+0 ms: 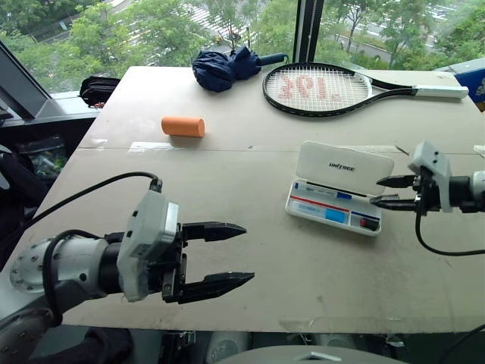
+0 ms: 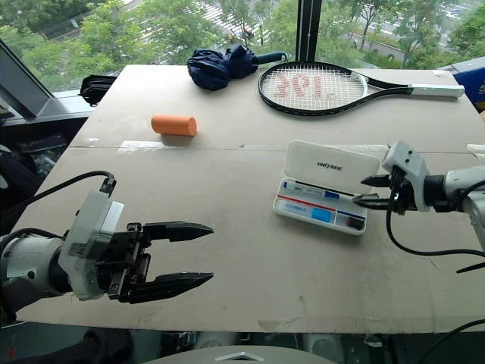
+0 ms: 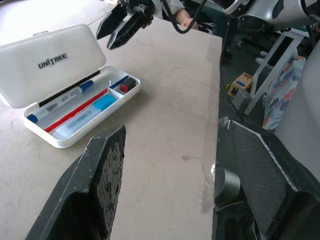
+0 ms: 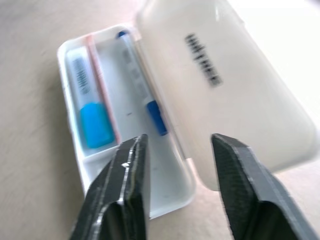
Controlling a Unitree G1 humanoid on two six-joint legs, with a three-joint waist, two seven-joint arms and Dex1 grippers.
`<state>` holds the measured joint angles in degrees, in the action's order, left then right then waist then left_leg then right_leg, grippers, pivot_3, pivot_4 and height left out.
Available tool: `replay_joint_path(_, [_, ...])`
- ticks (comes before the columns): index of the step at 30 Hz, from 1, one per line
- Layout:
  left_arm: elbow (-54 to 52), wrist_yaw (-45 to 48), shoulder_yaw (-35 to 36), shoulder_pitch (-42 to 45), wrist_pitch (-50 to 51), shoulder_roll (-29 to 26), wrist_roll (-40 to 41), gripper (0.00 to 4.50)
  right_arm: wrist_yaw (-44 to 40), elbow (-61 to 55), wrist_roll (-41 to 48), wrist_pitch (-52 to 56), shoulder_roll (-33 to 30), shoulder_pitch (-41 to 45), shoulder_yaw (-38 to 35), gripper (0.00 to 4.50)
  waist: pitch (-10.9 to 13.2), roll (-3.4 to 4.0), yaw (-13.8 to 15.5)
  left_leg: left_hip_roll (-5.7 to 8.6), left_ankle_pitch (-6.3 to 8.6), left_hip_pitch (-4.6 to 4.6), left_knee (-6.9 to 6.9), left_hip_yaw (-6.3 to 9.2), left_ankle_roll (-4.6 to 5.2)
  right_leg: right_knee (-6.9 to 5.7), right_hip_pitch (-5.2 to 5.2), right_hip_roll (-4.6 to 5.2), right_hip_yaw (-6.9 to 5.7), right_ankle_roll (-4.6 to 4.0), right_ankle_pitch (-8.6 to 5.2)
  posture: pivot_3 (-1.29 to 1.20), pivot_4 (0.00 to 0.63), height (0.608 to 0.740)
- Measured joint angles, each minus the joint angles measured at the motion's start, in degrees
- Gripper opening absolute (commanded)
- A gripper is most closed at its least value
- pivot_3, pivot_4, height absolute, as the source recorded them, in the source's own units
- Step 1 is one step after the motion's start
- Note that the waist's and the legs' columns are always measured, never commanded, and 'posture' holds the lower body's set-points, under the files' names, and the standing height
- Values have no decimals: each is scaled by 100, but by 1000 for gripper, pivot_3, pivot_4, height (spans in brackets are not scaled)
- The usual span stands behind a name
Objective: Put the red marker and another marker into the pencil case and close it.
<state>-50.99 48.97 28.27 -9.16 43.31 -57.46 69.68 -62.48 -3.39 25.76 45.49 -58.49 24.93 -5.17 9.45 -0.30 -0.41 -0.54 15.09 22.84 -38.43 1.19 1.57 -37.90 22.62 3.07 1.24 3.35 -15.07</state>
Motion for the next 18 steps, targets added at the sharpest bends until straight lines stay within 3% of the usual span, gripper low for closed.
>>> replay_joint_path(2, [78,2,-99,28,-12,1,-67,3281,246,179,49,452,5,204,-45,84,0,0,1,1,0,1,4,-4,0,1,3,1,4,1,0,0,150,732])
replay_joint_path(8, [692,240,-739,380,-238,79,-747,3281,1370,1476,-546,1027,266,1649,212,84,7,6,-35,13,0,-2,8,-33,0,-1,16,-7,24,2,1,0,150,732])
replay_joint_path(11, [892,392,-909,397,-373,157,-1035,3281,1730,2504,-1034,838,795,2414,619,84,10,2,-90,10,0,1,13,-56,0,-2,30,-11,43,19,11,0,150,732])
replay_joint_path(15, [898,610,-883,88,-608,296,-1326,3281,1249,3713,-1398,502,1430,2972,1380,84,16,8,-119,-3,0,27,19,-61,0,-2,60,-6,48,22,12,0,150,732])
replay_joint_path(18, [885,719,-795,-228,-719,356,-1429,3281,458,3945,-1394,386,1449,3105,1599,84,18,11,-79,-4,-3,91,7,-55,-4,-7,119,-1,42,25,14,0,150,732])
